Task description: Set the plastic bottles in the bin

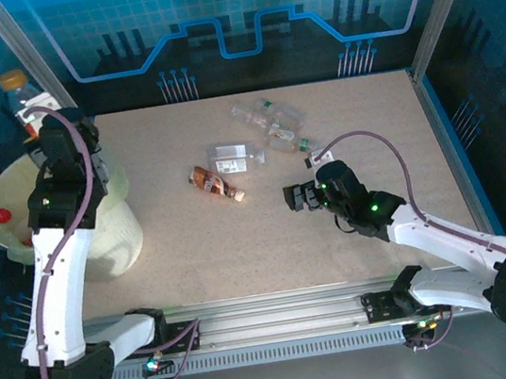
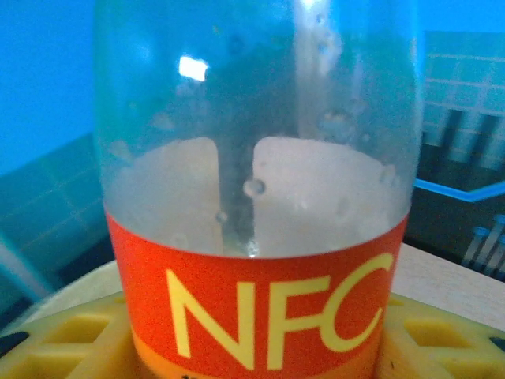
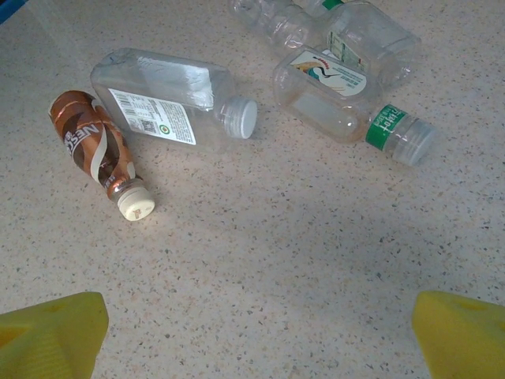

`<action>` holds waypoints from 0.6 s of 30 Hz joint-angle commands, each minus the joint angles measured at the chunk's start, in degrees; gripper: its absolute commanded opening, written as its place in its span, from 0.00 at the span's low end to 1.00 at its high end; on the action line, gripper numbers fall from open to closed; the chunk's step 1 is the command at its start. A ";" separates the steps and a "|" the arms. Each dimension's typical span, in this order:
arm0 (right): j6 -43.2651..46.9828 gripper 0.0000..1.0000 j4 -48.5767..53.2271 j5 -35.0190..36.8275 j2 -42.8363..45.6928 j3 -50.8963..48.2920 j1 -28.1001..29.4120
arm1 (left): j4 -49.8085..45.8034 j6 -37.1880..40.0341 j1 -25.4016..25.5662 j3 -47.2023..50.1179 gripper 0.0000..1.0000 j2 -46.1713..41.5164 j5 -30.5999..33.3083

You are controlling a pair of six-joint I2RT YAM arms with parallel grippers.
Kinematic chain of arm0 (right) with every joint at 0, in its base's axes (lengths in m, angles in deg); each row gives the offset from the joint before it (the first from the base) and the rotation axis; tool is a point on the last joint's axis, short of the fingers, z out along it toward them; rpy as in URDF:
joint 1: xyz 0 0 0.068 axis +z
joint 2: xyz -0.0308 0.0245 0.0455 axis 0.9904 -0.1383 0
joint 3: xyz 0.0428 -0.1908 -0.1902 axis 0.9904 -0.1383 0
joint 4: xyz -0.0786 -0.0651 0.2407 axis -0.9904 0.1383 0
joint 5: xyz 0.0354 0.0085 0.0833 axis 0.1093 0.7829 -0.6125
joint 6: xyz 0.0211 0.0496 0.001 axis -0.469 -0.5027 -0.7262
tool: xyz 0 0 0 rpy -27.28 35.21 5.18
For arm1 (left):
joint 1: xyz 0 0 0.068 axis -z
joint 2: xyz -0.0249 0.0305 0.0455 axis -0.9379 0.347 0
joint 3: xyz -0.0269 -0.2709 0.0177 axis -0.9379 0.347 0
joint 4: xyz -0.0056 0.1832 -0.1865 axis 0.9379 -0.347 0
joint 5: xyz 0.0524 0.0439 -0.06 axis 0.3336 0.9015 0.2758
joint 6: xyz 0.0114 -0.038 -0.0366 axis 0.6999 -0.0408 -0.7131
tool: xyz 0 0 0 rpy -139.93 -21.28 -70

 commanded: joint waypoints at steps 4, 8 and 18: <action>0.76 1.00 -1.42 -0.94 -0.98 1.99 -0.76 | -2.71 -3.57 -11.89 1.56 0.59 -0.24 -3.37; 1.03 1.00 -1.61 -1.24 -1.57 2.29 -0.80 | -6.36 -9.30 -20.59 3.26 0.61 -0.75 -10.81; 1.38 1.00 -1.30 -1.48 -2.56 3.00 -0.99 | -12.33 -19.16 -32.68 5.00 0.80 -0.17 -21.72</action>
